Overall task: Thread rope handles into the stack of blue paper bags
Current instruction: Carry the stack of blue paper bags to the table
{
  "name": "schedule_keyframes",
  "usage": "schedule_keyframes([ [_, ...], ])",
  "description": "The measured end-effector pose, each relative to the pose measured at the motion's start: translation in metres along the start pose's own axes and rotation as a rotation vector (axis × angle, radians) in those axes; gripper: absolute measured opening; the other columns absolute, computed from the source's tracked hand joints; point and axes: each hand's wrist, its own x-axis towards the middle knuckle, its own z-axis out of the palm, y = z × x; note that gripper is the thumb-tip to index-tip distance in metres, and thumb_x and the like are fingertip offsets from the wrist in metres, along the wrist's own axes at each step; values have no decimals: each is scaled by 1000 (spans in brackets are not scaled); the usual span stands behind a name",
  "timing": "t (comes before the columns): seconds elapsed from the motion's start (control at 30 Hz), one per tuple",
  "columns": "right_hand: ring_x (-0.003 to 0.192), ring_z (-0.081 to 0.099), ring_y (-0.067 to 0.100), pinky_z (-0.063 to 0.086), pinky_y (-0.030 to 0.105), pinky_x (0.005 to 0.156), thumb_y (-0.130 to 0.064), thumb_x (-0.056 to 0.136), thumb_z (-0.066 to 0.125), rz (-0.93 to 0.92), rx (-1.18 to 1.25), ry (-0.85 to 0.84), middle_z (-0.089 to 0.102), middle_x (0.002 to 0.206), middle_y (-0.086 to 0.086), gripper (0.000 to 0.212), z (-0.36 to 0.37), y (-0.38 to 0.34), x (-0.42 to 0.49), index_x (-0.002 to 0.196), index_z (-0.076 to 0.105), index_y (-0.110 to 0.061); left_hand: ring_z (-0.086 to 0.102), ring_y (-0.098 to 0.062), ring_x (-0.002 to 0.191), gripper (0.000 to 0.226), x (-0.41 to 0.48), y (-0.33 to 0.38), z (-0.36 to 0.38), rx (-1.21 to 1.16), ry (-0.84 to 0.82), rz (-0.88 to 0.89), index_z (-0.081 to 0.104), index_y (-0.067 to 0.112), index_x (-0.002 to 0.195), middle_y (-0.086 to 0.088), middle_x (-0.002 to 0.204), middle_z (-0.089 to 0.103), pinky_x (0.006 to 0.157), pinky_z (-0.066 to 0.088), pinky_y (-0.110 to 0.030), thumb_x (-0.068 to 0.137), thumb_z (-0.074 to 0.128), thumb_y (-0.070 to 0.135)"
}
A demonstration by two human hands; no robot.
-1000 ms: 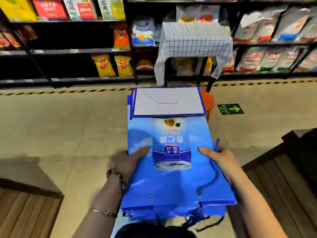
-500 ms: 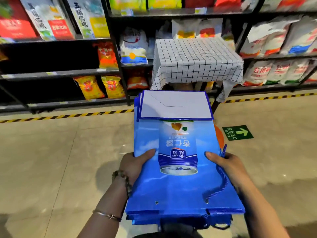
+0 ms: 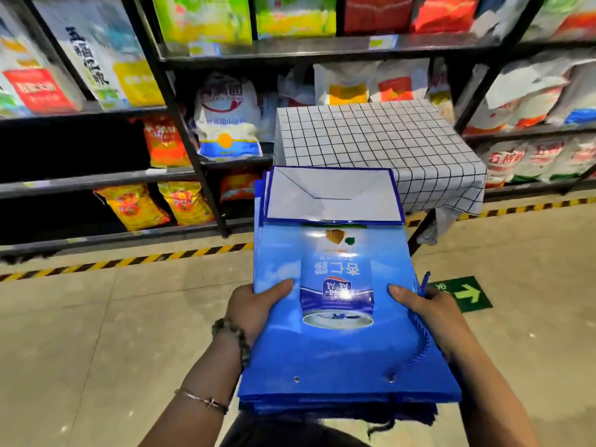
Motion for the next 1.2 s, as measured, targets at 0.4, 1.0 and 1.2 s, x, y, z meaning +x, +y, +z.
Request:
schedule_keyframes([
  [0.4, 59, 69, 25, 57, 30, 50, -16, 77, 70, 14, 27, 107, 73, 79, 11, 16, 72, -103, 157, 88, 66, -6, 64, -8, 48, 8, 206, 120, 14, 70, -88, 35, 68, 14, 71, 8, 55, 67, 44, 50, -17, 75, 74, 18],
  [1.0, 60, 70, 24, 56, 27, 52, -25, 75, 73, 15, -25, 152, 73, 73, 9, 26, 53, -190, 308, 89, 67, -4, 64, -10, 47, 12, 341, 203, 98, -15, -179, 28, 68, 4, 83, 0, 59, 69, 44, 51, -18, 78, 71, 14],
  [1.2, 53, 68, 19, 50, 22, 43, -22, 75, 72, 56, -54, 32, 72, 66, 5, 23, 4, -220, 407, 86, 67, -2, 62, -8, 41, 7, 387, 219, 174, -43, -96, -5, 65, 8, 76, 5, 48, 65, 38, 46, -16, 80, 69, 13],
])
